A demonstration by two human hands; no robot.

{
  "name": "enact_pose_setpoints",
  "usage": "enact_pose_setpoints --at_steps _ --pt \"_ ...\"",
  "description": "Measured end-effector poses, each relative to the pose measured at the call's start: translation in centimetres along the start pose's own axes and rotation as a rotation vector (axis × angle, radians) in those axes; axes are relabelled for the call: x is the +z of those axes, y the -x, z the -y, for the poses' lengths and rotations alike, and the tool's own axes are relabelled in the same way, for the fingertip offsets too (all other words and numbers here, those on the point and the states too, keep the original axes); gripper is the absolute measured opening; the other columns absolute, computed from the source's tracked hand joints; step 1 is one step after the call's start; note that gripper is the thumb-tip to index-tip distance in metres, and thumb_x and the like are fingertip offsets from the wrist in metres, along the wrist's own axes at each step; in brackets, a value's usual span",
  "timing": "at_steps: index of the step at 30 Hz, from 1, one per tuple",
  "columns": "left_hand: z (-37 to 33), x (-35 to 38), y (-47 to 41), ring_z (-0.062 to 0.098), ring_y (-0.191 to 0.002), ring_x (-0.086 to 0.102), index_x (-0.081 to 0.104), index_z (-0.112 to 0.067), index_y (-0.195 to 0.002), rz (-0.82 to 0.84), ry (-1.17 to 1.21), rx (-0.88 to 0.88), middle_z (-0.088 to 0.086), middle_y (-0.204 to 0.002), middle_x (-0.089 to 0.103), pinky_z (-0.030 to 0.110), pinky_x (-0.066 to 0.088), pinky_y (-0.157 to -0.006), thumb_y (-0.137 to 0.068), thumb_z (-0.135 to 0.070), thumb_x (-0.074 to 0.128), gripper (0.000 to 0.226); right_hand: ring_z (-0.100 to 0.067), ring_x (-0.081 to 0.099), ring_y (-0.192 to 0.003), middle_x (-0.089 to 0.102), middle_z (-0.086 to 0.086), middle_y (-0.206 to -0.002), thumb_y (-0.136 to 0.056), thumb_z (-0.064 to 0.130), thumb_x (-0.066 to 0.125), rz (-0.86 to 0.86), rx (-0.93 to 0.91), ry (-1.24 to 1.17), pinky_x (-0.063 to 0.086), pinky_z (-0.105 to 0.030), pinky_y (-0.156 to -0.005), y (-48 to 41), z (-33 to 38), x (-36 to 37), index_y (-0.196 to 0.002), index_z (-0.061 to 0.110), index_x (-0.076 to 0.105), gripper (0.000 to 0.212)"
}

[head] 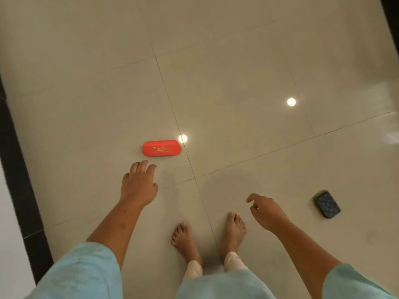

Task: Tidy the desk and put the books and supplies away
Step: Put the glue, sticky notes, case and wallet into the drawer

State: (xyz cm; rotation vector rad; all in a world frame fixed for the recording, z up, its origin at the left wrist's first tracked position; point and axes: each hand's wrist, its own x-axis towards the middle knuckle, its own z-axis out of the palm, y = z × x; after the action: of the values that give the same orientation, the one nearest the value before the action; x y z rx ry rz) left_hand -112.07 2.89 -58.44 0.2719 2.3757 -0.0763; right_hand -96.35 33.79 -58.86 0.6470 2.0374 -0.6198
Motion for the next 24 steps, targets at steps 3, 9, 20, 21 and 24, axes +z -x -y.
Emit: enact_pose_setpoints --at_steps 3,9,20,21,24 --pt "-0.3 3.1 -6.9 0.024 -0.138 0.022 0.033 -0.020 -0.143 -0.030 -0.128 0.041 0.004 -0.149 0.030 0.042 0.035 -0.104 -0.087 -0.027 0.056 0.061 -0.016 0.061 -0.080 0.065 -0.001 -0.101 -0.094 0.012 0.040 -0.006 -0.016 -0.011 0.051 -0.029 -0.071 -5.9 -2.6 2.5 -0.120 0.023 0.055 0.033" --pt "0.8 9.2 -17.3 0.028 -0.139 0.023 0.028 -0.017 -0.146 -0.075 -0.206 0.059 0.007 -0.149 0.031 0.049 0.034 -0.106 -0.080 -0.032 0.069 0.078 -0.019 0.059 -0.083 0.064 -0.003 -0.102 -0.093 0.011 0.040 -0.066 -0.062 -0.100 0.048 -0.030 -0.072 -14.8 -5.5 8.3 -0.121 0.022 0.055 0.034" --pt "-3.1 15.0 -22.8 0.042 -0.115 0.047 0.035 -0.002 -0.131 -0.059 -0.261 0.005 0.023 -0.126 0.046 0.053 0.041 -0.093 -0.073 -0.046 0.075 0.082 -0.023 0.057 -0.100 0.061 -0.004 -0.110 -0.095 0.013 0.038 -0.170 -0.134 -0.164 0.047 -0.033 -0.081 -20.4 -9.6 12.0 -0.126 0.022 0.051 0.035" --pt "-4.3 15.3 -21.9 0.042 -0.112 0.050 0.035 0.000 -0.128 -0.053 -0.221 0.012 0.024 -0.123 0.047 0.051 0.043 -0.090 -0.074 -0.048 0.073 0.081 -0.023 0.057 -0.099 0.061 -0.004 -0.108 -0.095 0.013 0.038 -0.175 -0.121 -0.179 0.047 -0.033 -0.080 -20.3 -10.1 11.8 -0.126 0.022 0.051 0.035" --pt "-10.0 15.9 -17.9 0.040 -0.103 0.058 0.037 -0.006 -0.119 0.013 -0.051 0.093 0.019 -0.114 0.055 0.042 0.046 -0.081 -0.071 -0.052 0.072 0.075 -0.023 0.057 -0.096 0.061 -0.004 -0.105 -0.095 0.012 0.038 -0.191 -0.074 -0.241 0.045 -0.032 -0.078 -19.3 -11.8 11.2 -0.126 0.020 0.051 0.035"
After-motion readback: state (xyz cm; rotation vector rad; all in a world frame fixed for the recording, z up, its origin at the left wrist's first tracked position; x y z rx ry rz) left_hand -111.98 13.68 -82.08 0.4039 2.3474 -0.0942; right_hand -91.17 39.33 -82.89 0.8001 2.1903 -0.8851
